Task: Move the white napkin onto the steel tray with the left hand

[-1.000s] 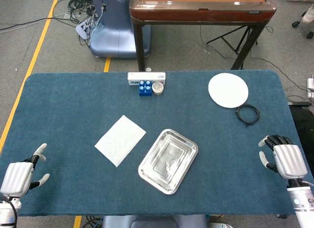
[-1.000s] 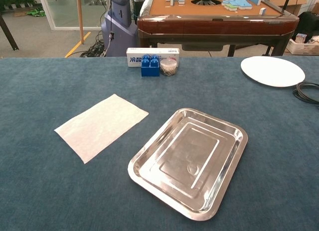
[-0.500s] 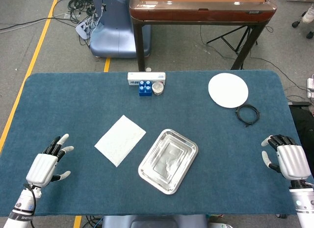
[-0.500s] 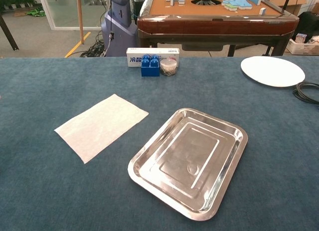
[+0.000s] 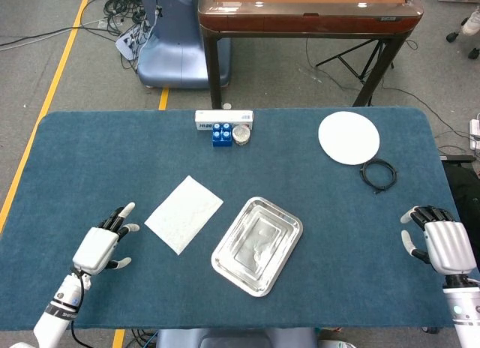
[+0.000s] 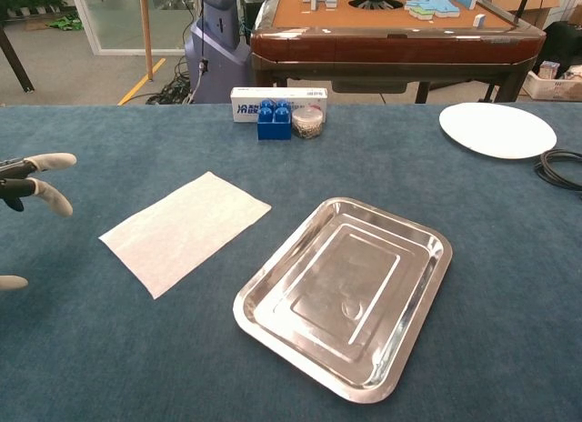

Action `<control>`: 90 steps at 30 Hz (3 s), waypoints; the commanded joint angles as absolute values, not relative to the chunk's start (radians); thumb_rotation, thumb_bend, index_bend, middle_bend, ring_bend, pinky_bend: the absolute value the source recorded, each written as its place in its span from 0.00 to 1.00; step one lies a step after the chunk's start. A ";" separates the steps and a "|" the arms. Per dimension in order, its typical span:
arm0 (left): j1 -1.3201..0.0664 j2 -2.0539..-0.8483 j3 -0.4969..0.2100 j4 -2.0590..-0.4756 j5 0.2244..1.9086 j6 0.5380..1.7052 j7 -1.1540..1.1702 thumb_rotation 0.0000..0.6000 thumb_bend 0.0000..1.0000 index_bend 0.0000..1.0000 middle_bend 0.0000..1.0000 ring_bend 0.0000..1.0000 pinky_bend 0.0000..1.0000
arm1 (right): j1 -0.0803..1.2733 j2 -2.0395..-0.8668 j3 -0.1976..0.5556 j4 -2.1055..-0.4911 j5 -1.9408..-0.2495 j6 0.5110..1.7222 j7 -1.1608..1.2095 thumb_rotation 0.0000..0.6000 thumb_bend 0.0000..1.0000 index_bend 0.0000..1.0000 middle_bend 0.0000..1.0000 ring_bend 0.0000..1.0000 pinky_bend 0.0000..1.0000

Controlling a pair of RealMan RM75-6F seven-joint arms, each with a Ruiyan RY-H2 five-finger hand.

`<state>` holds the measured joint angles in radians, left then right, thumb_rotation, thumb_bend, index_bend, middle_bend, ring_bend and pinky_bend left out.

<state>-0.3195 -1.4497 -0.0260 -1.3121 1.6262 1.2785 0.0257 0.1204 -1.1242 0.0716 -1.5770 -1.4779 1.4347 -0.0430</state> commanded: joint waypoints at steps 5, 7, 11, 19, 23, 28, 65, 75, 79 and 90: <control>-0.357 -1.507 -0.037 -1.232 1.609 1.252 0.038 1.00 0.10 0.33 0.00 0.00 0.20 | 0.120 -1.122 0.072 -1.578 -1.477 1.433 -0.041 1.00 0.43 0.45 0.40 0.28 0.29; -0.364 -1.517 -0.037 -1.215 1.608 1.249 0.030 1.00 0.10 0.34 0.00 0.00 0.19 | 0.121 -1.122 0.071 -1.578 -1.478 1.432 -0.041 1.00 0.43 0.45 0.40 0.28 0.29; -0.377 -1.541 -0.038 -1.179 1.604 1.245 0.016 1.00 0.10 0.38 0.00 0.00 0.19 | 0.120 -1.120 0.070 -1.580 -1.480 1.432 -0.039 1.00 0.43 0.45 0.40 0.28 0.28; -0.408 -1.585 -0.036 -1.121 1.606 1.235 0.019 1.00 0.10 0.41 0.00 0.00 0.15 | 0.119 -1.114 0.070 -1.587 -1.477 1.431 -0.038 1.00 0.43 0.45 0.40 0.28 0.28; -0.420 -1.596 -0.033 -1.108 1.600 1.219 0.013 1.00 0.10 0.41 0.00 0.00 0.15 | 0.118 -1.114 0.071 -1.587 -1.478 1.433 -0.037 1.00 0.43 0.45 0.40 0.28 0.29; -0.435 -1.621 -0.020 -1.072 1.612 1.216 0.021 1.00 0.10 0.42 0.00 0.00 0.15 | 0.120 -1.113 0.071 -1.586 -1.475 1.427 -0.036 1.00 0.43 0.45 0.40 0.28 0.29; -0.467 -1.678 0.005 -0.994 1.593 1.212 0.009 1.00 0.22 0.46 0.00 0.00 0.15 | 0.118 -1.110 0.073 -1.590 -1.472 1.429 -0.033 1.00 0.43 0.45 0.40 0.28 0.29; -0.472 -1.689 0.003 -0.990 1.585 1.210 0.012 1.00 0.25 0.46 0.00 0.00 0.15 | 0.117 -1.107 0.074 -1.591 -1.472 1.431 -0.029 1.00 0.43 0.45 0.40 0.28 0.29; -0.475 -1.692 -0.002 -0.995 1.577 1.206 0.016 1.00 0.26 0.46 0.00 0.00 0.15 | 0.117 -1.106 0.075 -1.591 -1.472 1.432 -0.027 1.00 0.43 0.45 0.40 0.28 0.29; -0.488 -1.695 -0.003 -1.007 1.566 1.183 0.044 1.00 0.26 0.46 0.00 0.00 0.15 | 0.114 -1.102 0.076 -1.593 -1.474 1.437 -0.021 1.00 0.43 0.45 0.40 0.28 0.29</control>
<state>-0.4875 -1.6947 -0.0035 -1.0068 1.5662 1.1835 0.0436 0.1142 -1.1022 0.0758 -1.5927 -1.4737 1.4371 -0.0208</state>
